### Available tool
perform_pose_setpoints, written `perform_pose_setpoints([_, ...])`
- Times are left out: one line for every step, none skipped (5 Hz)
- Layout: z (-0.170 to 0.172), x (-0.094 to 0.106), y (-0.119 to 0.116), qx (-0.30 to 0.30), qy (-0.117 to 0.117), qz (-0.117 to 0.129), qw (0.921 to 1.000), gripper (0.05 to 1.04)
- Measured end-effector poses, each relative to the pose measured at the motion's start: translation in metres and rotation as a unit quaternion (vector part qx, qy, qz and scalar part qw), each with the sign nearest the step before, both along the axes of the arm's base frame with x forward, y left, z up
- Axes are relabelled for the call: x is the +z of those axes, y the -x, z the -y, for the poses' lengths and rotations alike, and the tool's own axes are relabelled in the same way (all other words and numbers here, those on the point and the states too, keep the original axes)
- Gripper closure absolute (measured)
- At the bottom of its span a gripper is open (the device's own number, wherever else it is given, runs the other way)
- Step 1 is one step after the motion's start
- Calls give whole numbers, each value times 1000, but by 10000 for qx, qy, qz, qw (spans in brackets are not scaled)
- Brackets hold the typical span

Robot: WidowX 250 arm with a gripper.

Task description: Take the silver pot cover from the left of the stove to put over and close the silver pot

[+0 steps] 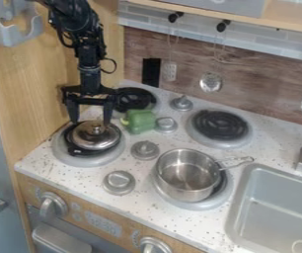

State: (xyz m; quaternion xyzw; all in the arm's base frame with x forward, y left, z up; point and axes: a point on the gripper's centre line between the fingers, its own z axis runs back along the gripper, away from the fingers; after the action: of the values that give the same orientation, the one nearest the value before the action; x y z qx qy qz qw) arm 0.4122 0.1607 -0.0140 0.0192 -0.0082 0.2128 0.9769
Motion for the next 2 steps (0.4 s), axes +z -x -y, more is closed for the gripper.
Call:
perform_pose_setpoints([7, -7, -4, -96, -26, -49, 9999, 85])
perform_pose_setpoints([16, -10, -5, -204, -29, -82, 9998, 85])
